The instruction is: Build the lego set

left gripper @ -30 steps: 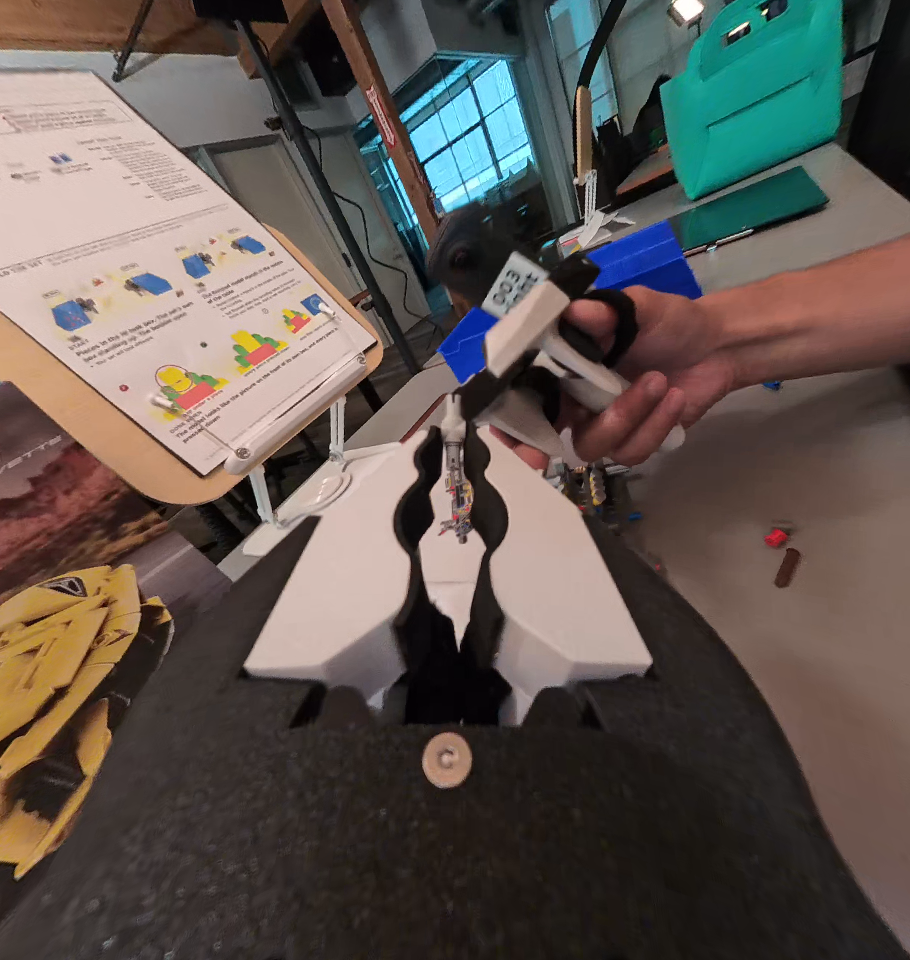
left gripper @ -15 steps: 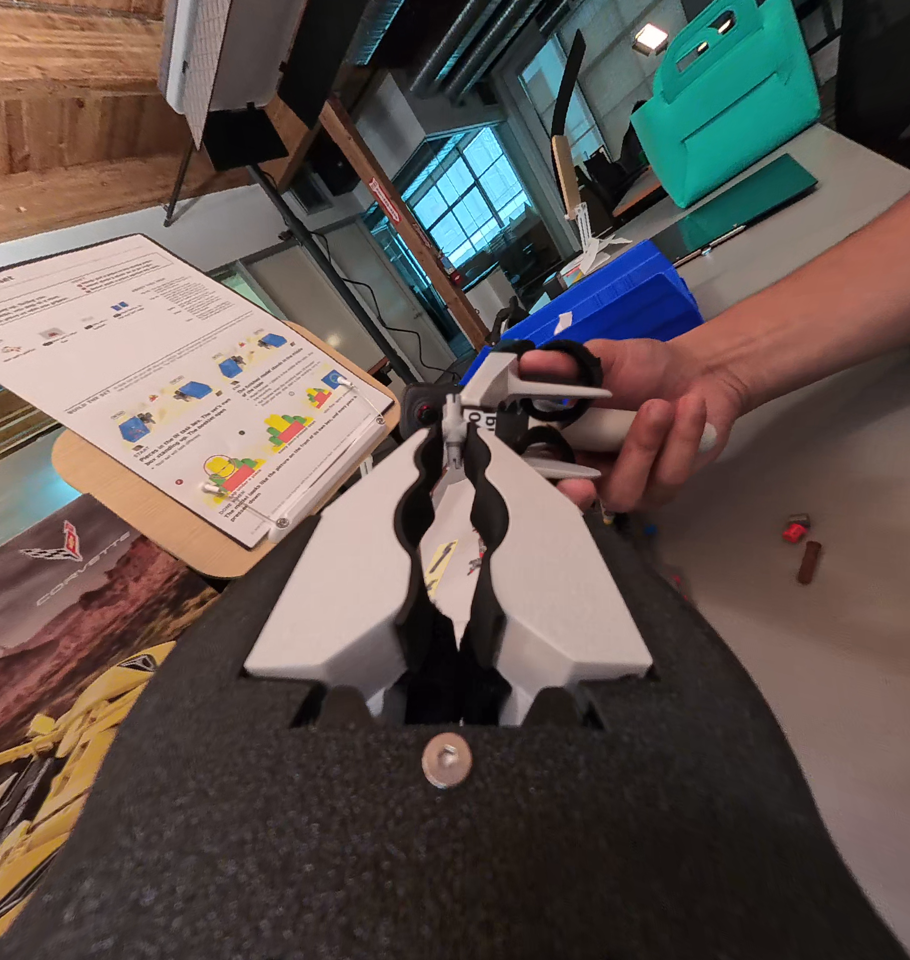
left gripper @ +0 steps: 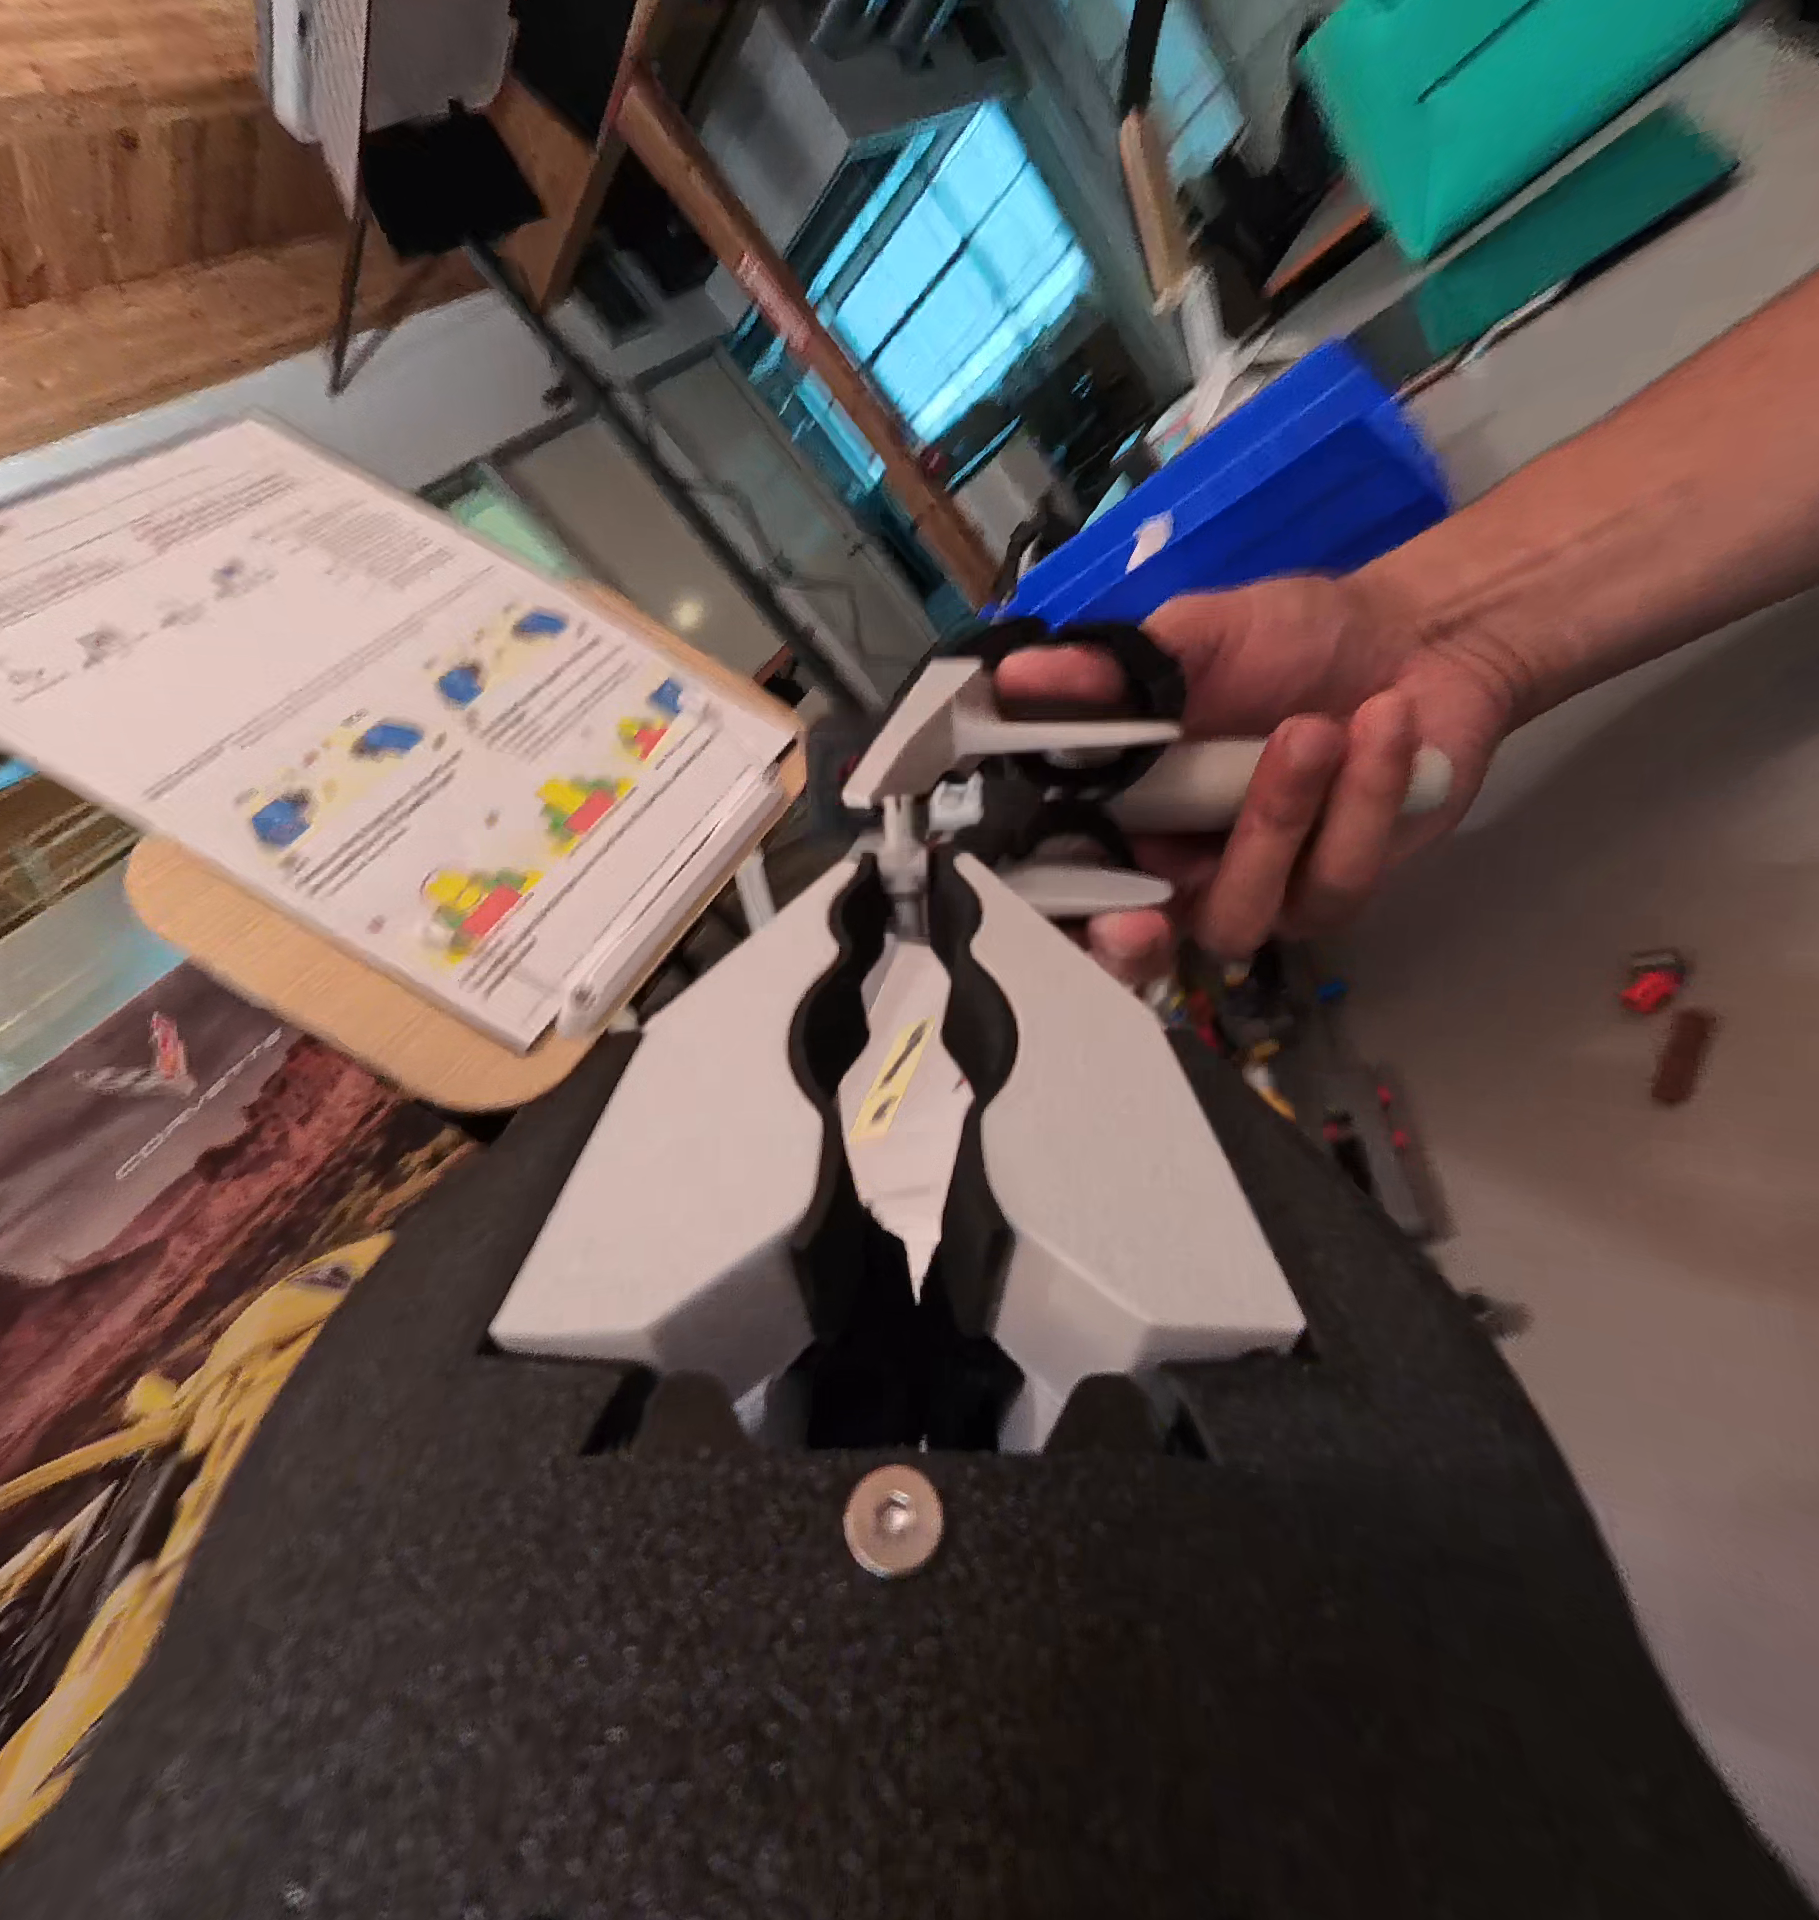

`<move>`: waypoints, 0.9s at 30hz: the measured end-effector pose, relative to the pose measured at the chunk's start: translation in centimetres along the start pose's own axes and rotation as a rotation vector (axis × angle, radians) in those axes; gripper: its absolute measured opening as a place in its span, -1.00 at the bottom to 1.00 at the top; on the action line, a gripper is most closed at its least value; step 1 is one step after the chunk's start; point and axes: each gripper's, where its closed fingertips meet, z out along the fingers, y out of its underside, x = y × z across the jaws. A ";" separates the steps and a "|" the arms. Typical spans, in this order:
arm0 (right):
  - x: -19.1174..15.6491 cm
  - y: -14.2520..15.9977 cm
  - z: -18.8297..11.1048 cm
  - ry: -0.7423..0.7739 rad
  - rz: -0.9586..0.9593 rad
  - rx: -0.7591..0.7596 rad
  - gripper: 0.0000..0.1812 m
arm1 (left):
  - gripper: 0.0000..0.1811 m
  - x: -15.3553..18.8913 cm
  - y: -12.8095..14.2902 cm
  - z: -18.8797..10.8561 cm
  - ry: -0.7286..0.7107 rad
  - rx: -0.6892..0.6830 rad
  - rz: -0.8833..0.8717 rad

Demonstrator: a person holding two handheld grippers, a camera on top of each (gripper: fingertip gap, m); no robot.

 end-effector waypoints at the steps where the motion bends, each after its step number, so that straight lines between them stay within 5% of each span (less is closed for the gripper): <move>1: 0.7 -0.3 -0.2 0.072 -0.032 0.011 -0.83 | -0.92 -0.2 0.7 0.2 -0.015 -0.041 0.017; 7: 2.4 -0.9 -1.3 0.383 -0.235 -0.017 -0.84 | -0.92 -0.3 2.5 0.7 -0.013 -0.140 -0.027; 12: 1.7 -2.2 -2.4 0.504 -0.597 0.013 -0.76 | -0.92 -1.7 1.1 0.4 0.085 0.020 -0.598; 16: 2.2 -0.8 -0.1 0.483 -0.635 -0.029 -0.76 | -0.93 -2.8 -0.6 -0.2 0.186 0.209 -0.980; 23: 1.5 -1.1 0.8 0.476 -0.711 0.007 -0.96 | -0.93 -2.1 -0.7 0.2 0.244 0.232 -1.063; 27: 1.9 0.0 -0.3 0.521 -0.694 -0.129 -0.99 | -0.91 -0.8 -0.1 0.2 0.346 0.142 -1.019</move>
